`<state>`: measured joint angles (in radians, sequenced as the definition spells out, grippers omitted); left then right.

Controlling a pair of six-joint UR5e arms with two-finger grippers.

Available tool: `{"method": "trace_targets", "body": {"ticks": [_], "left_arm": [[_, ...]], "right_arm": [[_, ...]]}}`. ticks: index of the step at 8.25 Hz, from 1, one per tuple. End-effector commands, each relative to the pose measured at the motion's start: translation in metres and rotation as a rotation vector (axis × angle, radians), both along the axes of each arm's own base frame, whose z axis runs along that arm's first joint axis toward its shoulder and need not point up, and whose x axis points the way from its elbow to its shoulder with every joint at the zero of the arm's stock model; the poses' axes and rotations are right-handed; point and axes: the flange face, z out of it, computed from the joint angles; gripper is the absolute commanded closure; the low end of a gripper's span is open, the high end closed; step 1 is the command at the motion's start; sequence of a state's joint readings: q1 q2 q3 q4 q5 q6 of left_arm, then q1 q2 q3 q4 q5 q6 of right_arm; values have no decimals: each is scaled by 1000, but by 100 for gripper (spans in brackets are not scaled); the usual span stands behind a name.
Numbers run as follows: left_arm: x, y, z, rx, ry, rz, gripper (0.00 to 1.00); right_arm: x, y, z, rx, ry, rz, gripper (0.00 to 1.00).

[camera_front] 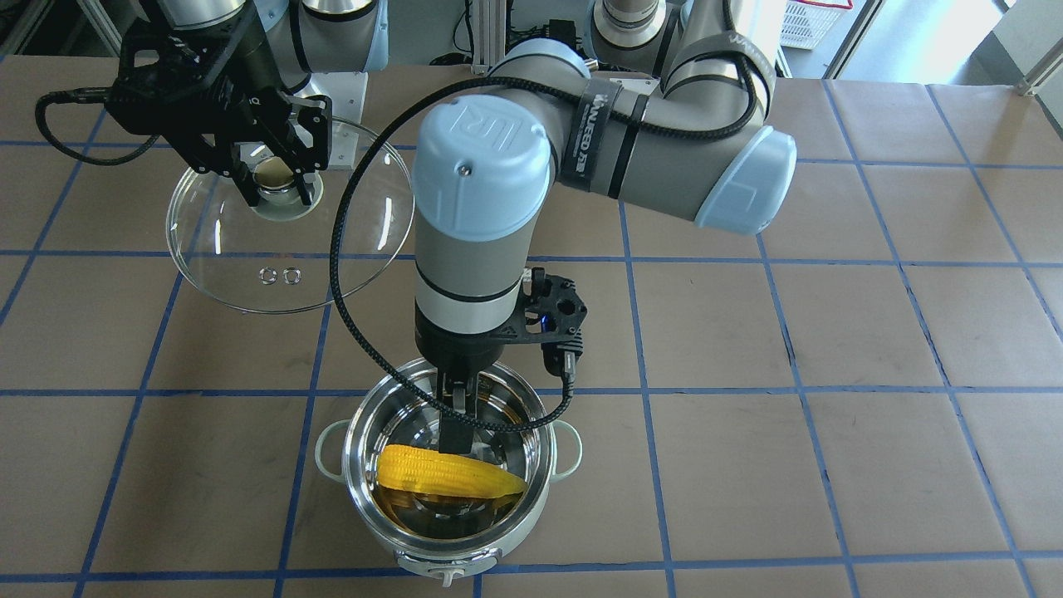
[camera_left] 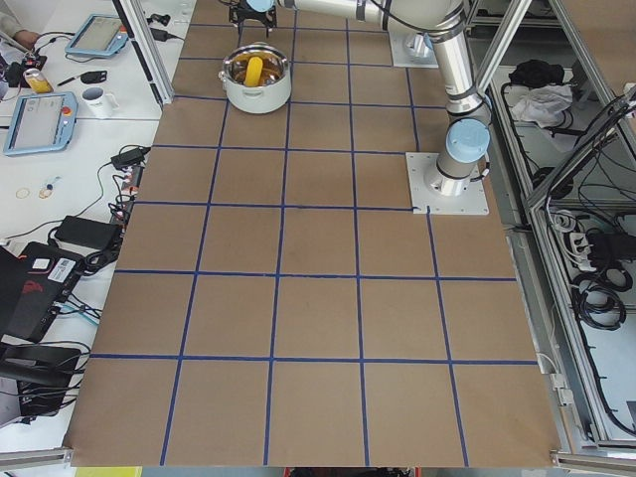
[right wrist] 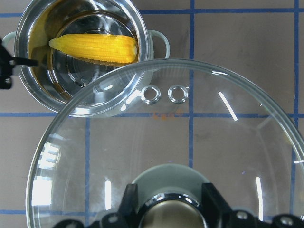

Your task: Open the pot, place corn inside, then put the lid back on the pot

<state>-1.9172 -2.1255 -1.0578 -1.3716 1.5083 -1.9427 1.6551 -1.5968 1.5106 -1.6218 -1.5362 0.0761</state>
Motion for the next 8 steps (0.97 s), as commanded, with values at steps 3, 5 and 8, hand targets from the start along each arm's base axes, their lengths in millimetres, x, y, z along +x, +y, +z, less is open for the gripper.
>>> {"method": "trace_targets", "body": {"ticks": [3, 5, 8], "left_arm": [[180, -9, 83, 28, -38, -6, 0], [261, 7, 109, 52, -59, -108, 0], [270, 75, 158, 106, -67, -365, 0]], "right_arm": [[4, -43, -3, -43, 13, -13, 82], [24, -99, -14, -54, 8, -17, 82], [125, -146, -107, -105, -26, -54, 83]]}}
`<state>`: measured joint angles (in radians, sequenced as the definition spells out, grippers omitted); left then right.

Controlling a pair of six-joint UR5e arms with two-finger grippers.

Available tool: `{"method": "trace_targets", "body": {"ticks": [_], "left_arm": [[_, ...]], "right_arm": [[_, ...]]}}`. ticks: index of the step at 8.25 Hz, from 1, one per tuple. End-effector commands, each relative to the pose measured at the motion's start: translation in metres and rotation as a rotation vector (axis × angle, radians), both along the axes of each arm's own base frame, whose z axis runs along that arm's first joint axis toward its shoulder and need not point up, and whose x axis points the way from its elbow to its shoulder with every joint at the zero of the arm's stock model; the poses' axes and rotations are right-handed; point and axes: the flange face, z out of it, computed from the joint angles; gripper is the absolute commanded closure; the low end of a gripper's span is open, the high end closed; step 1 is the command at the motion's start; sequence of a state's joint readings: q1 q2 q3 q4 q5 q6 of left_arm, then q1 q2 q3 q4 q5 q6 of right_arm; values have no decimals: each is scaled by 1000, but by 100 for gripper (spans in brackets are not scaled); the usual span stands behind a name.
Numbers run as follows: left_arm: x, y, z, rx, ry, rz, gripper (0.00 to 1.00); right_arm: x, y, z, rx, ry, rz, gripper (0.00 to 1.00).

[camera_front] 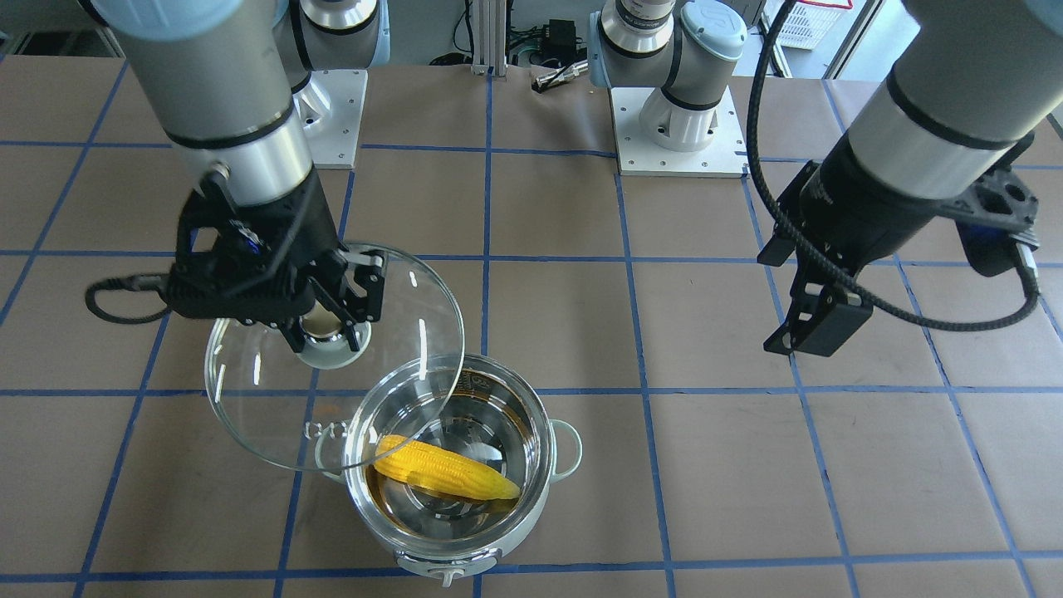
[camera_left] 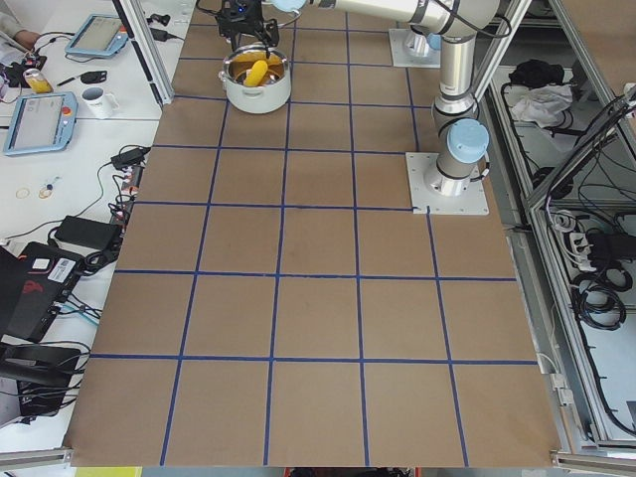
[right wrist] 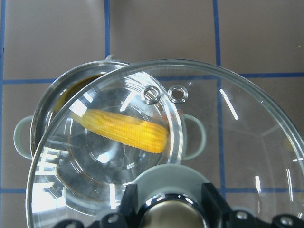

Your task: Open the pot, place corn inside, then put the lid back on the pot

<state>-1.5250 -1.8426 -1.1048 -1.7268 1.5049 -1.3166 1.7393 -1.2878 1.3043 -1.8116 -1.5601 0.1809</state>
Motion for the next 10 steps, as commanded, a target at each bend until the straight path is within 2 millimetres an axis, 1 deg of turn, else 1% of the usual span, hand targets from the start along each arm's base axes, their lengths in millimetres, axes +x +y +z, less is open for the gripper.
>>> {"method": "trace_targets", "body": {"ticks": [1, 2, 3, 6, 7, 8, 9, 10], "left_arm": [[1, 65, 47, 45, -1, -197, 0], [0, 78, 61, 25, -8, -272, 0], [1, 77, 59, 29, -14, -300, 0], [4, 30, 13, 74, -26, -305, 1], [4, 34, 16, 80, -27, -307, 0], [2, 40, 22, 72, -31, -343, 0], [5, 43, 27, 62, -75, -423, 0], [2, 50, 37, 41, -84, -500, 0]], "right_arm": [[85, -25, -80, -12, -8, -51, 83], [89, -35, -87, -25, -14, -54, 83], [90, -40, -92, -23, -14, -57, 83], [90, -42, -101, -13, -4, -44, 83], [89, -42, -105, -7, -1, -39, 83], [89, -41, -112, 3, 6, -23, 83], [88, -40, -120, 12, 26, 1, 83], [87, -40, -122, 14, 29, -2, 83]]}}
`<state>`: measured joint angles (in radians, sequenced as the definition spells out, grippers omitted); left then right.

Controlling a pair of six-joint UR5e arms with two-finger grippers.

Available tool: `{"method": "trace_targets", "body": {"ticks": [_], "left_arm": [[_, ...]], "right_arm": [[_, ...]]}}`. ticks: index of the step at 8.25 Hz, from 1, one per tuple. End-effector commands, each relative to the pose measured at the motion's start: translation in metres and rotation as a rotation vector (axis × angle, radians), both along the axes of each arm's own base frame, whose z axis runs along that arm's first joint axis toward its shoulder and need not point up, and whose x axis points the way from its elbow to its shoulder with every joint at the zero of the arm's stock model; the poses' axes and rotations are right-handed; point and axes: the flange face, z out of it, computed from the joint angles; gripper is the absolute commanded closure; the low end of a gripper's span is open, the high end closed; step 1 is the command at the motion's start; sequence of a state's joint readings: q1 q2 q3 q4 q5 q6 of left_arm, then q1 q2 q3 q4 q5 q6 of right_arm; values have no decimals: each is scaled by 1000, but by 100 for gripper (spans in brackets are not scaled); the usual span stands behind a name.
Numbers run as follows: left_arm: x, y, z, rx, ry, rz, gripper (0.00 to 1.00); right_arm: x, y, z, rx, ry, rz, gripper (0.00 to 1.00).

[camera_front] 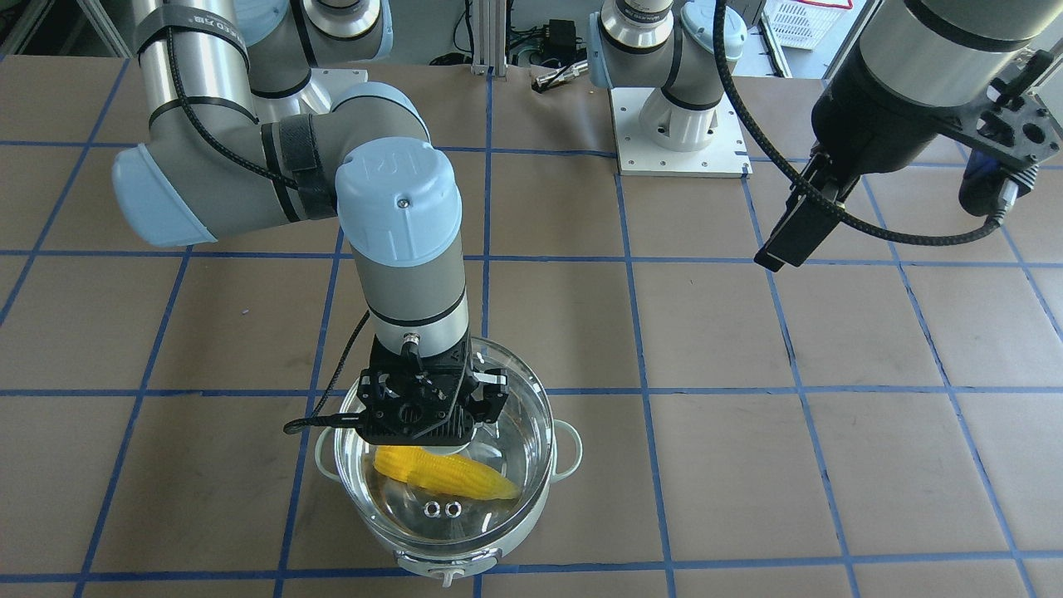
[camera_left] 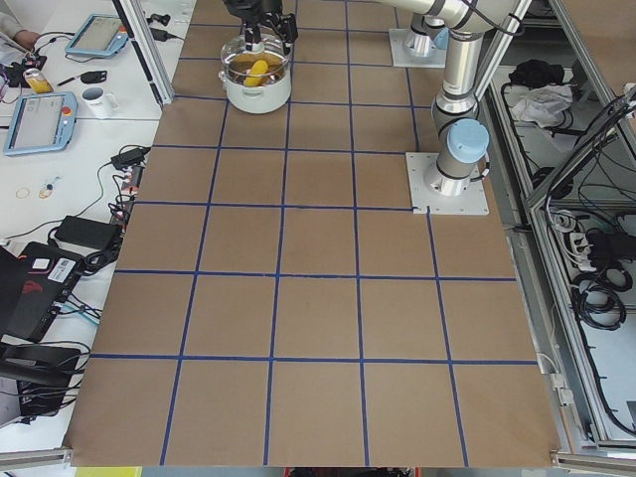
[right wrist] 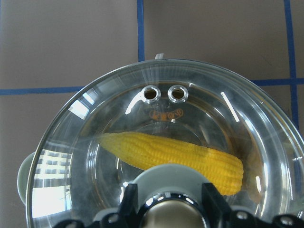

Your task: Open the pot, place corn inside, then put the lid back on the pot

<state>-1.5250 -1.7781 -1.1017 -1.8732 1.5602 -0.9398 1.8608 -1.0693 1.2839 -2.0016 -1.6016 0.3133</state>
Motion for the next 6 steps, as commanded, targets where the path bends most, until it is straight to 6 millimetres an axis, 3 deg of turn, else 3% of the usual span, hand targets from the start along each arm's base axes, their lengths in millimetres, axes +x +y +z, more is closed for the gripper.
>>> {"method": "trace_targets", "body": {"ticks": [1, 4, 6], "left_arm": [[-5, 16, 20, -40, -15, -256, 0], [-5, 43, 47, -75, -28, -548, 0], [-5, 63, 54, -34, -14, -638, 0]], "right_arm": [[-1, 1, -9, 12, 14, 12, 83], [1, -4, -17, 0, 6, 12, 83], [1, -4, -19, 3, 9, 14, 83]]}}
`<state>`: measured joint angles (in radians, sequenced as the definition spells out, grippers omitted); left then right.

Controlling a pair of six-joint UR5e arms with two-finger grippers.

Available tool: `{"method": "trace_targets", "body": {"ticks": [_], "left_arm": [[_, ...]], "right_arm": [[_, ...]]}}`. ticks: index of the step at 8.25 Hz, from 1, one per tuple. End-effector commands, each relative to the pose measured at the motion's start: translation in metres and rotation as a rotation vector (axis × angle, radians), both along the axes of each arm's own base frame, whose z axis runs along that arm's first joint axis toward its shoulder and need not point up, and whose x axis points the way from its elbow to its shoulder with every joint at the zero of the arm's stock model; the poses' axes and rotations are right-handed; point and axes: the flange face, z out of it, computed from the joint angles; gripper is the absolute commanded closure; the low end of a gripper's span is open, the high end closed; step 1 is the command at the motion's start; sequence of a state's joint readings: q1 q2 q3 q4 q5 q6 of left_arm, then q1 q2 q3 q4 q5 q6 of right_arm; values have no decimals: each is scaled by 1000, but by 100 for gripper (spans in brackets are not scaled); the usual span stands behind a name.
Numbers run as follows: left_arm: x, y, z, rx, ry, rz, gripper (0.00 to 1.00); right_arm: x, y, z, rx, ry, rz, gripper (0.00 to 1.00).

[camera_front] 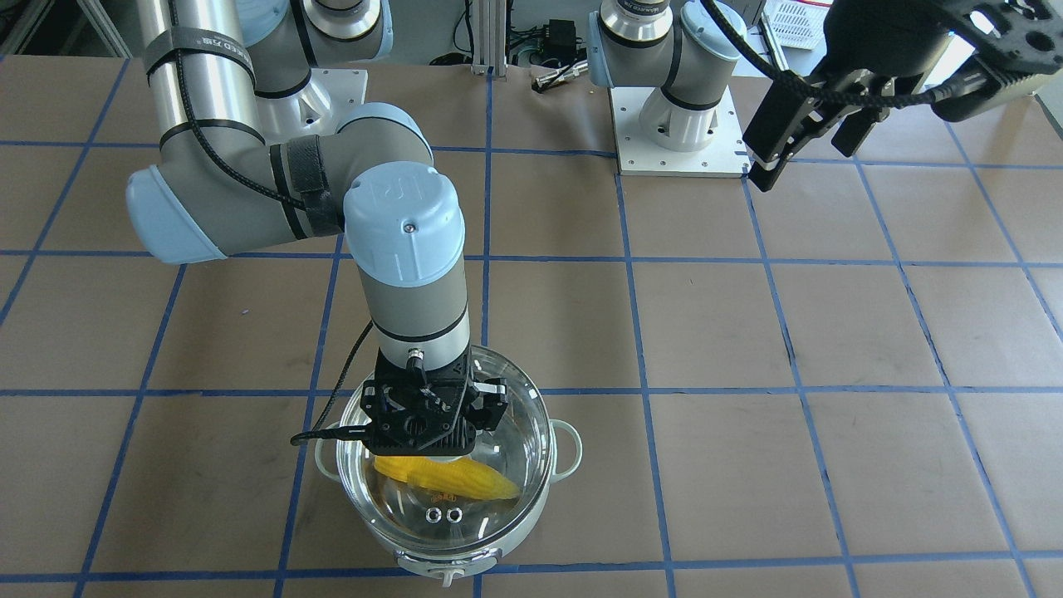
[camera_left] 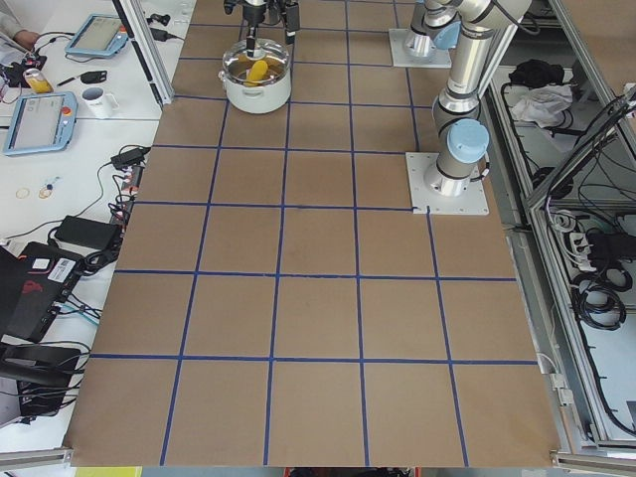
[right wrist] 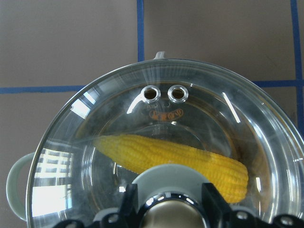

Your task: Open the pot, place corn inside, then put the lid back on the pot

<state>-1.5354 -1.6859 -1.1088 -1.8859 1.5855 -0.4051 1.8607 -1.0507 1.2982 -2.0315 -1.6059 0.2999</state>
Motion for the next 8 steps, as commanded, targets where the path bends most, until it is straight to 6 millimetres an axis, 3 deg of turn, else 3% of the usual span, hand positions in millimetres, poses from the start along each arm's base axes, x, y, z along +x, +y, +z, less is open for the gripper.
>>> {"method": "trace_targets", "body": {"ticks": [1, 2, 3, 4, 8], "left_arm": [[-1, 29, 12, 50, -1, -118, 0], [-1, 23, 5, 55, 2, -121, 0], [0, 1, -2, -18, -2, -123, 0], [0, -9, -15, -20, -7, -141, 0], [-2, 5, -62, 62, 0, -207, 0]], "right_arm": [[0, 0, -3, 3, 1, 1, 83], [0, 0, -3, 3, 0, 1, 83], [0, 0, -4, 0, -1, 3, 83], [0, 0, -3, -1, -3, 1, 83], [0, 3, -13, -6, -8, 1, 83]]}}
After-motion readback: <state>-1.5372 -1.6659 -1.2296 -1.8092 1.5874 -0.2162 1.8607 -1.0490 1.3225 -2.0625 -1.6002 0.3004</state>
